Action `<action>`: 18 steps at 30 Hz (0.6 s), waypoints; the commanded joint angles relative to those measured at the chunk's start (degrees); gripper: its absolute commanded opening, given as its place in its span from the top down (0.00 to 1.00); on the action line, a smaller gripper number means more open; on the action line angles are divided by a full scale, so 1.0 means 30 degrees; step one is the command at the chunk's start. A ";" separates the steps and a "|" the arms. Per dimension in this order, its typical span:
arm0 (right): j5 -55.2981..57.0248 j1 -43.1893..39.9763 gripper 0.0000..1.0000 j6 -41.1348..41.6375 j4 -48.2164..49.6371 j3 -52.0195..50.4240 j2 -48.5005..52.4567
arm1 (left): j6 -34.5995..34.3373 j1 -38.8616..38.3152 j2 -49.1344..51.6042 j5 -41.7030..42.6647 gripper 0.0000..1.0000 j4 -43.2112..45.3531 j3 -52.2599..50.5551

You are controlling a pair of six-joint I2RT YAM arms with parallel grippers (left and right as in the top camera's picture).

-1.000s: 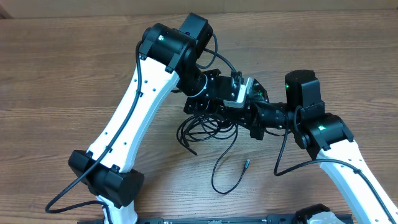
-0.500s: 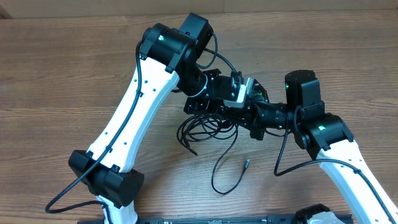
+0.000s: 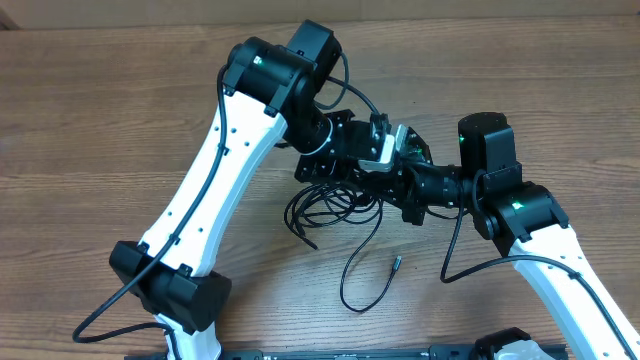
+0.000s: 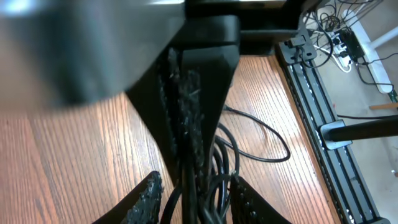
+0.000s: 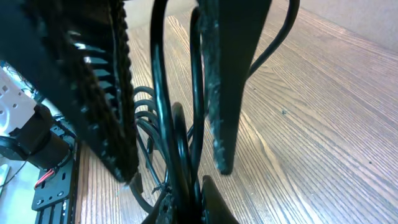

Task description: Untangle cables

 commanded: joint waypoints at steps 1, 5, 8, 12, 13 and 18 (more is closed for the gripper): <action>0.0262 0.0007 0.96 0.0146 0.0022 0.0138 -0.0051 | -0.0248 0.1071 -0.0466 -0.0102 0.96 0.0066 0.0073; 0.0189 0.0007 0.96 0.0240 0.0328 0.0138 -0.0051 | -0.0233 0.1668 -0.0466 0.0707 0.96 0.0073 0.0073; 0.0189 0.0007 0.96 0.0656 0.0612 0.0138 -0.0051 | -0.0226 0.1661 -0.0466 0.0896 0.96 0.0080 0.0073; 0.0189 0.0007 0.87 0.0656 0.0612 0.0138 -0.0051 | -0.0233 0.1661 -0.0466 0.0896 0.96 0.0087 0.0073; 0.0189 0.0007 0.87 0.0648 0.0612 0.0138 -0.0051 | -0.0240 0.1668 -0.0466 0.0896 0.95 0.0080 0.0073; 0.0189 0.0007 0.87 0.0648 0.0605 0.0138 -0.0051 | -0.0240 0.1668 -0.0466 0.0903 0.96 0.0051 0.0073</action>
